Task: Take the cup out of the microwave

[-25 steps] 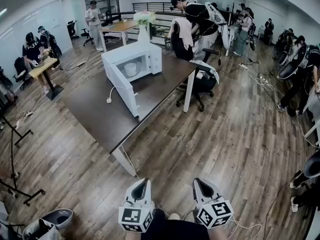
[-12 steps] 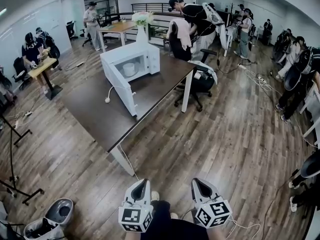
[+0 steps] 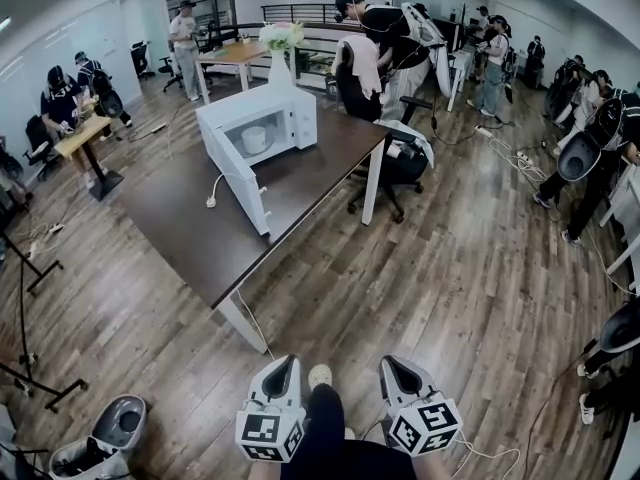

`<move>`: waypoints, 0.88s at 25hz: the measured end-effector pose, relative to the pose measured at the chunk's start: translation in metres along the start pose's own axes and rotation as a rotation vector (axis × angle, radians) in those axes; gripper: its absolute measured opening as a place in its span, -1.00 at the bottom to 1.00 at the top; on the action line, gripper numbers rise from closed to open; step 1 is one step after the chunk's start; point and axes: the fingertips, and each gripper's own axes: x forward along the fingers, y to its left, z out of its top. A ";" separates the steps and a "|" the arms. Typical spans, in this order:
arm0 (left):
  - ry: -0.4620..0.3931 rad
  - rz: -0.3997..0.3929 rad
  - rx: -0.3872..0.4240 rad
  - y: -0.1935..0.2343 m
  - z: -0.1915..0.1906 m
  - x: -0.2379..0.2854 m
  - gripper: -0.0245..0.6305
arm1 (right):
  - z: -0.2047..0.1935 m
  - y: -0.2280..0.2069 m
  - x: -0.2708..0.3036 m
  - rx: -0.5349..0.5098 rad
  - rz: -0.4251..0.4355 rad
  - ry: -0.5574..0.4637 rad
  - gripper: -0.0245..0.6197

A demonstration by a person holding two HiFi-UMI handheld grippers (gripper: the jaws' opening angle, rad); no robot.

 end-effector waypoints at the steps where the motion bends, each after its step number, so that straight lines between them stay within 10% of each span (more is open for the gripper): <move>1: 0.002 -0.001 0.000 0.001 0.000 0.003 -0.91 | 0.001 -0.001 0.003 0.001 0.001 0.001 -0.94; 15: -0.032 0.016 0.021 0.036 0.033 0.083 -0.89 | 0.025 -0.032 0.088 0.018 0.024 0.040 -0.94; 22: -0.036 0.027 0.010 0.059 0.053 0.143 -0.32 | 0.051 -0.051 0.150 0.009 0.054 0.050 -0.94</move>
